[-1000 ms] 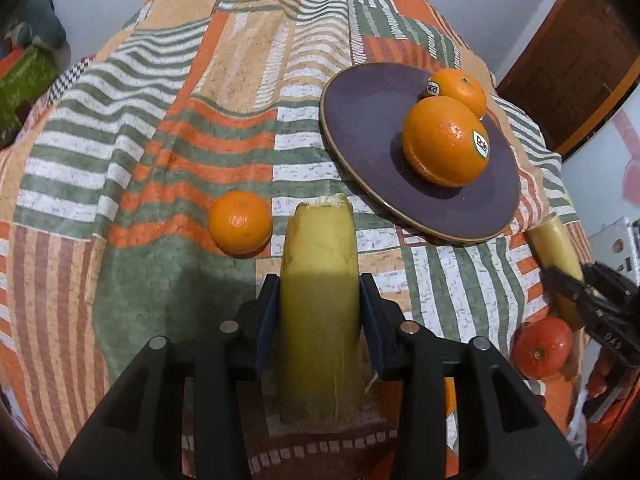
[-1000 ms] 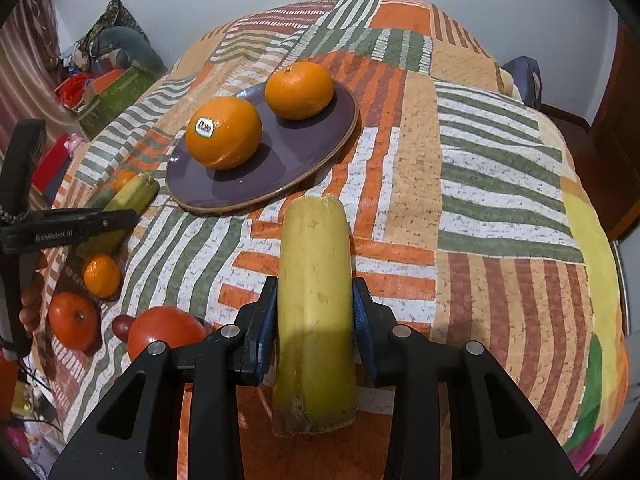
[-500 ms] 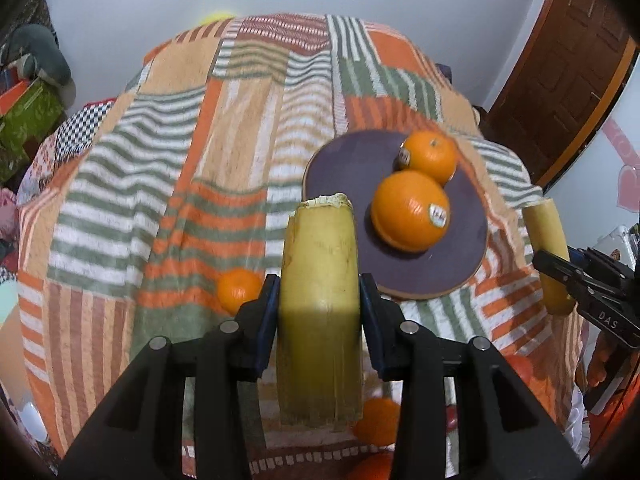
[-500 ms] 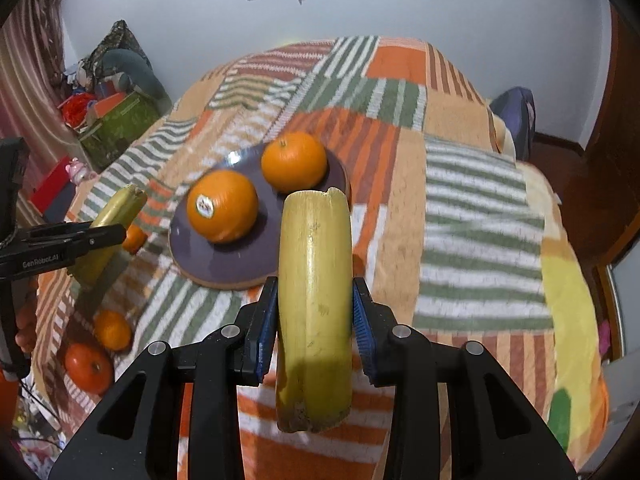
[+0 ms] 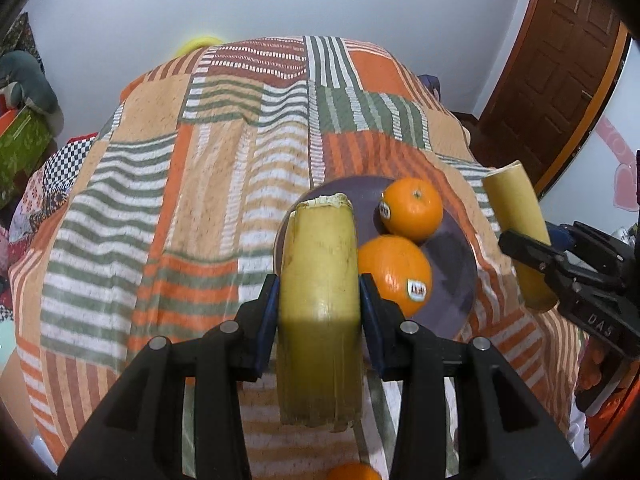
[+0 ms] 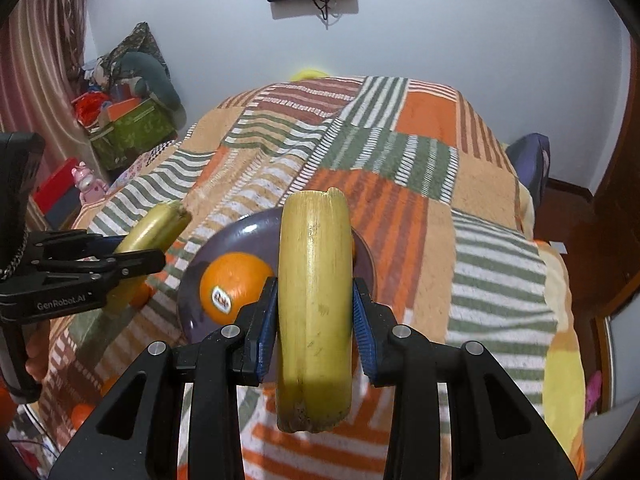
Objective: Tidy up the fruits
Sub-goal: 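Carry the corn cob with the left tool toward the plate while the right tool carries the banana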
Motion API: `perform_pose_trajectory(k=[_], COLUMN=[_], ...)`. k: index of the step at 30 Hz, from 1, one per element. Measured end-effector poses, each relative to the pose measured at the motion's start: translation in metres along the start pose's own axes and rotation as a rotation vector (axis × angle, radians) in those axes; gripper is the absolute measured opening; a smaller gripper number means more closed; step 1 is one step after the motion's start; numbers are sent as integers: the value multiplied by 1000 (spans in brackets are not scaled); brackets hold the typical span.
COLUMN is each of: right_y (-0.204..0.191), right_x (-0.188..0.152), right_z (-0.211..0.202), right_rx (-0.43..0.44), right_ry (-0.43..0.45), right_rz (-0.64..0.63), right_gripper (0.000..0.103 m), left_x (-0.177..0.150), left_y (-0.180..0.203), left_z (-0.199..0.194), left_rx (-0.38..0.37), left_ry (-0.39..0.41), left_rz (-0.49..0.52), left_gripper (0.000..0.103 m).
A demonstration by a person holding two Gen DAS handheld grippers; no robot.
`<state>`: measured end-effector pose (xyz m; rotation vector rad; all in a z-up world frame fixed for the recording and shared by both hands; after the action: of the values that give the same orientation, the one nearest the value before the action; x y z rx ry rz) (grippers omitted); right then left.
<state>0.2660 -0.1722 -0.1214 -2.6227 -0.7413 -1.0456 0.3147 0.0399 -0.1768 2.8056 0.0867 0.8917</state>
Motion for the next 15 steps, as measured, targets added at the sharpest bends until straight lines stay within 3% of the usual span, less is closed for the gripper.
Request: perform_pose_trajectory(k=[15], right_y=[-10], right_x=[30], right_z=[50], right_rx=[42], right_ry=[-33], right_rz=[-55], right_gripper=[32], left_x=[28], left_y=[-3], left_z=[54], left_rx=[-7], left_ry=[-37], left_rz=[-5], left_gripper=[39])
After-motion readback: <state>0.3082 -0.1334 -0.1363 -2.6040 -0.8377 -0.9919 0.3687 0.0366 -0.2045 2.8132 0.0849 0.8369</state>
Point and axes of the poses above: each gripper's, at about its wrist camera, not at the fingertips, and z roughly the way its jaws point, y to its right, x to its top, the point moved 1 cm from there along z, roughly the way its jaws point, and after that the axes turned 7 degrees about -z, right-handed, at the moved point
